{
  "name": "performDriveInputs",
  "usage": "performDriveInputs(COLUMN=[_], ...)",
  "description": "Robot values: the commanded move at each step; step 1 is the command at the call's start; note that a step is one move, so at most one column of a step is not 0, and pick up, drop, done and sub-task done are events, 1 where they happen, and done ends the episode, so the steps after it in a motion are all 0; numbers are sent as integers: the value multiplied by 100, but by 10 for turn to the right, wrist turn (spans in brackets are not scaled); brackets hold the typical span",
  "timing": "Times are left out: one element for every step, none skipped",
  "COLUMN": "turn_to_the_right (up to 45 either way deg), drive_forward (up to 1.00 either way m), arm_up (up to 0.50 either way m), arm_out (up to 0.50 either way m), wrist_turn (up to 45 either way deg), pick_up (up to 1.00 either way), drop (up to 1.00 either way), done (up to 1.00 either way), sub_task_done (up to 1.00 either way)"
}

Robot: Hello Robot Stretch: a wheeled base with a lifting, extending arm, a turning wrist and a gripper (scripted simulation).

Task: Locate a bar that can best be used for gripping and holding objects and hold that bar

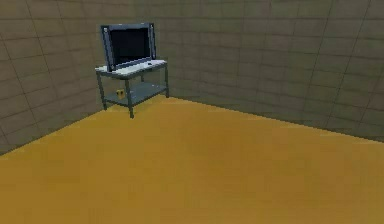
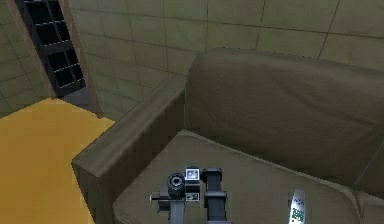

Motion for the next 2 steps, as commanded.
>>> performDriveInputs(turn_to_the_right=[0,0], drive_forward=[0,0], arm_up=[0,0], arm_out=[0,0], wrist_turn=[450,450], pick_up=[0,0], drop=[0,0], done=[0,0], sub_task_done=[0,0])
